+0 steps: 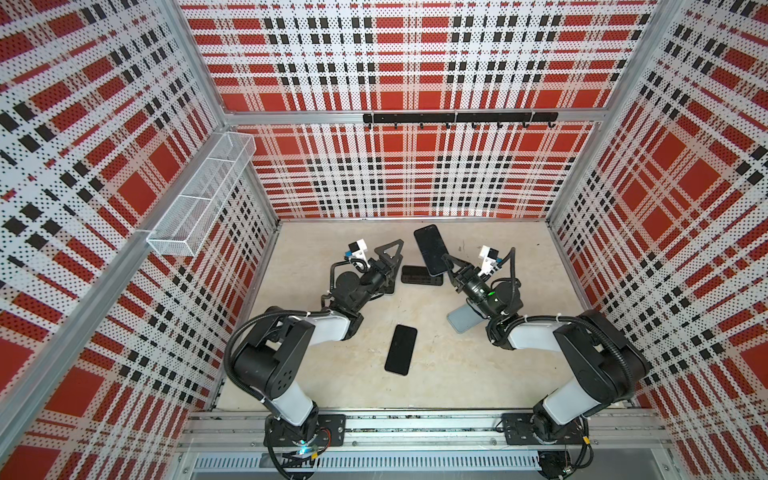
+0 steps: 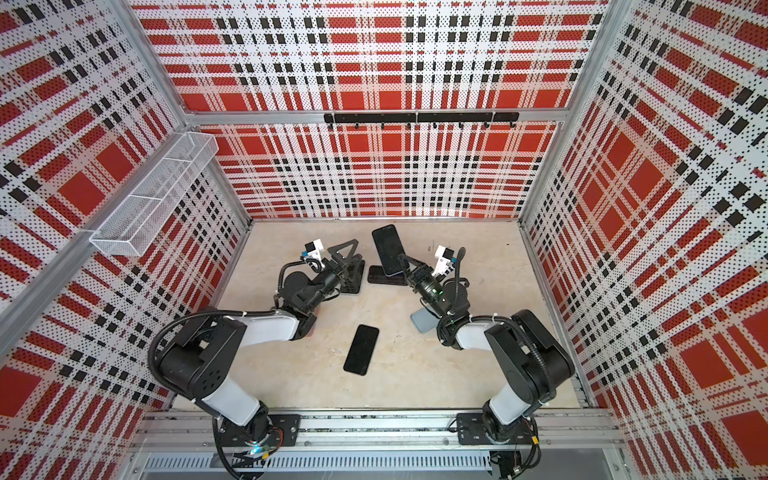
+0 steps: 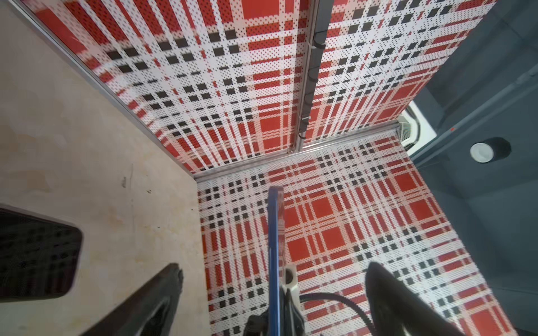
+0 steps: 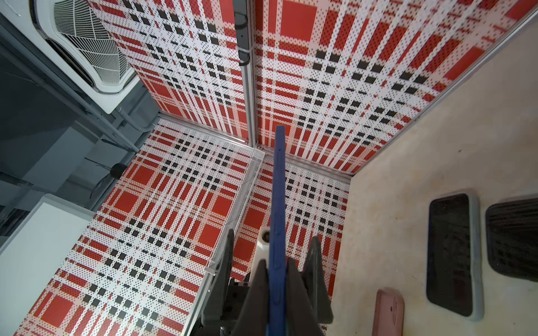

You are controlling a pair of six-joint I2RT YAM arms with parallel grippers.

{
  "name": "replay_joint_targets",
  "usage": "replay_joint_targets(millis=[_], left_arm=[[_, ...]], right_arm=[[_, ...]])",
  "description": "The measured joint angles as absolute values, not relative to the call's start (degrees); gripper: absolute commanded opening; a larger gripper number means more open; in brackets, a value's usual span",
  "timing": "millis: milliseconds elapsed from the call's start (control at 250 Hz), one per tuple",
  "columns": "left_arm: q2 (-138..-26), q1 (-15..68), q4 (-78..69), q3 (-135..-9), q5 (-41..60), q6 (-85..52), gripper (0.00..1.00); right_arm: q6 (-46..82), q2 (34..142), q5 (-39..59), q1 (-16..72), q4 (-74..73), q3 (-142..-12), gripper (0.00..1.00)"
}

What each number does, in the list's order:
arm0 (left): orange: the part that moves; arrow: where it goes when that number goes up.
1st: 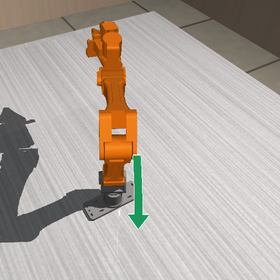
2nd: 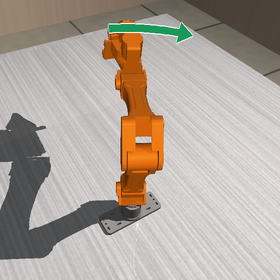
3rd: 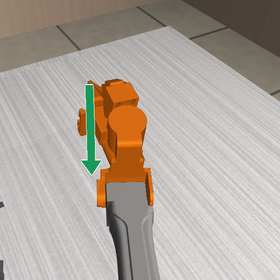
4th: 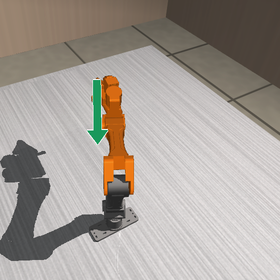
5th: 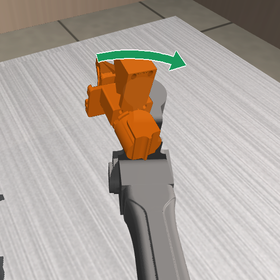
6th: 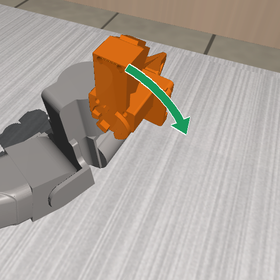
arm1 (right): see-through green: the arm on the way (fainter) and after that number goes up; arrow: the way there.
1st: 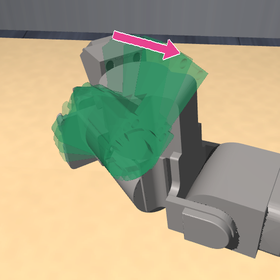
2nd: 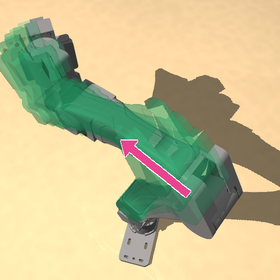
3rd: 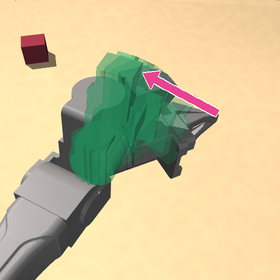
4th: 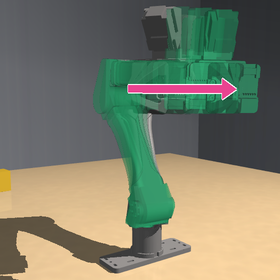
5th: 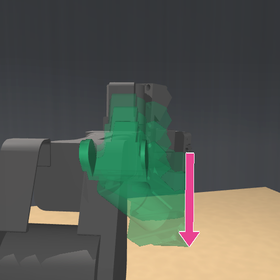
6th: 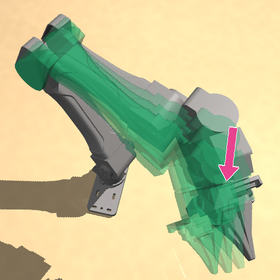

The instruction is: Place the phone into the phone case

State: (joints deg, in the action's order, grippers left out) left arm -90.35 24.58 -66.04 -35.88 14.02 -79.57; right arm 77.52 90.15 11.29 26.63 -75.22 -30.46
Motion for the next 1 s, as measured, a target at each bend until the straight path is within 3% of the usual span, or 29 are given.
replay_joint_targets(millis=[148, 288, 396, 480, 748, 1000], left_arm=[[-74.9, 20.7, -39.4, -34.5, 13.5, -74.7, 0.99], [-59.9, 20.6, -1.6, -42.1, 4.2, -68.9, 0.99], [-51.7, 19.3, 17.5, -44.0, -1.2, -69.2, 1.00], [-46.4, 18.6, 28.4, -41.1, -2.7, -72.2, 0.92], [-41.6, 18.5, 45.1, -28.9, -2.4, -83.8, 0.76], [-50.1, 18.4, 43.2, -28.9, -2.9, -87.8, 0.71]], right_arm=[[75.5, 86.5, 13.8, 21.4, -73.9, -26.7, 0.00], [72.5, 83.7, 17.2, 17.4, -69.6, -25.3, 0.00], [68.3, 81.6, 21.6, 15.6, -64.1, -25.7, 0.00], [63.2, 79.9, 25.3, 15.3, -55.8, -27.7, 0.00], [42.0, 73.9, 31.7, 15.3, -21.7, -38.2, 0.00], [32.4, 73.0, 35.1, 15.3, -5.4, -40.4, 0.00]])
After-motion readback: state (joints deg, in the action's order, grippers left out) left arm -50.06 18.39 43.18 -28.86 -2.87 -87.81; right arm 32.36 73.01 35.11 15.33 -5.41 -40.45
